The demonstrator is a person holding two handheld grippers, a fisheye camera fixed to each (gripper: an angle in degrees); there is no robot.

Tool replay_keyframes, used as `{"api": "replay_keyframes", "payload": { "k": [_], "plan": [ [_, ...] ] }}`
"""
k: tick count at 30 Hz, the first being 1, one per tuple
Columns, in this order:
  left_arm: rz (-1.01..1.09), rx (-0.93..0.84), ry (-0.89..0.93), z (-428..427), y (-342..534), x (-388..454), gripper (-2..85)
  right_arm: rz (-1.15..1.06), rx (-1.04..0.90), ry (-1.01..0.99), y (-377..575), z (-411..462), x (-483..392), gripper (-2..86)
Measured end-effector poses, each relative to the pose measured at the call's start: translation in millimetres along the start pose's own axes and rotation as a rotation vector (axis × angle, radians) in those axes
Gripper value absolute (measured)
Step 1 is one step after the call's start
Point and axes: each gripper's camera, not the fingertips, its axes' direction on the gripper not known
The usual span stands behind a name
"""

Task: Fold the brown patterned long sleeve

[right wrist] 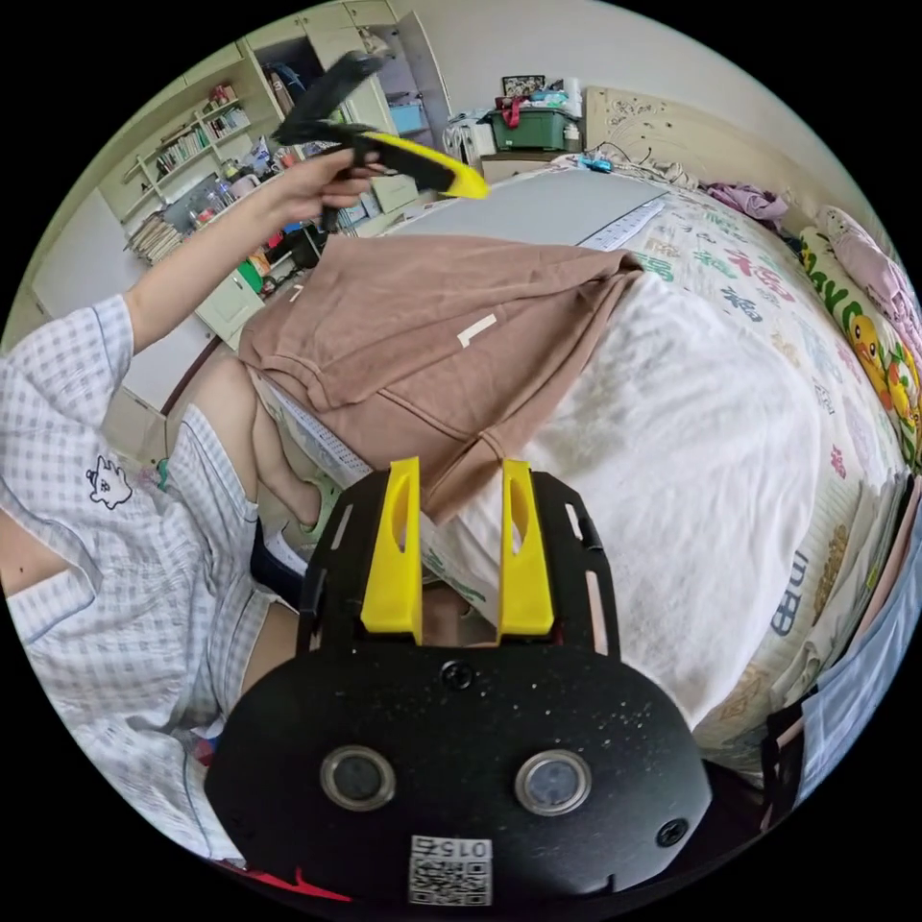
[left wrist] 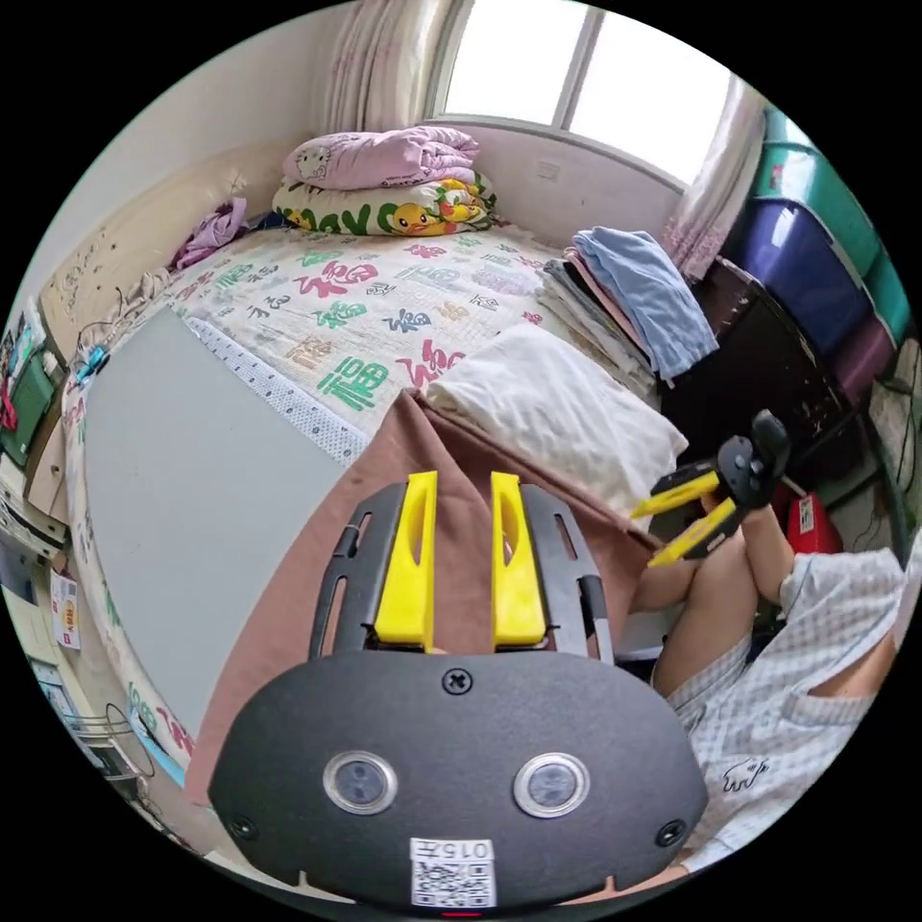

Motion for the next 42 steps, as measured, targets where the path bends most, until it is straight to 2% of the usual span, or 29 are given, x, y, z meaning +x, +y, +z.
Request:
{"api": "replay_keyframes", "payload": {
  "k": [5, 10, 13, 16, 21, 24, 28, 30, 34, 37, 42],
  "plan": [
    [-0.168, -0.089, -0.093, 78, -76, -33, 11.1, 0.009, -0.040, -0.025, -22, -5, 18, 11.5],
    [-0.330, -0.106, -0.062, 109, -97, -74, 12.0, 0.008, -0.036, -0.064, -42, -16, 29, 10.3],
    [-0.370, -0.158, -0.006, 125, -93, -92, 8.2, -0.006, -0.058, -0.024, -49, -27, 35, 5.0],
    [-0.388, -0.175, -0.030, 125, -82, -102, 4.0, -0.017, -0.040, -0.018, -45, -43, 39, 2.2],
    [-0.400, -0.046, -0.001, 79, -64, -115, 1.6, 0.065, 0.156, -0.081, -4, -115, 68, 0.8],
    [-0.431, 0.114, 0.060, 27, -54, -127, 1.2, 0.115, 0.279, -0.020, 38, -164, 77, 0.6],
    [-0.447, 0.335, 0.299, -46, -34, -148, 0.8, 0.065, 0.505, -0.008, 102, -241, 59, 0.4],
    [-0.425, 0.403, 0.366, -74, -17, -152, 0.8, -0.037, 0.573, -0.100, 126, -264, 46, 0.3],
    [-0.422, 0.461, 0.368, -131, 53, -176, 0.6, -0.247, 0.526, -0.285, 114, -250, 5, 0.2],
    [-0.445, 0.496, 0.343, -170, 124, -211, 0.5, -0.449, 0.397, -0.362, 87, -207, -73, 0.2],
    [-0.515, 0.545, 0.260, -215, 245, -255, 0.3, -0.604, 0.238, -0.504, 68, -136, -156, 0.0]
  ]
}}
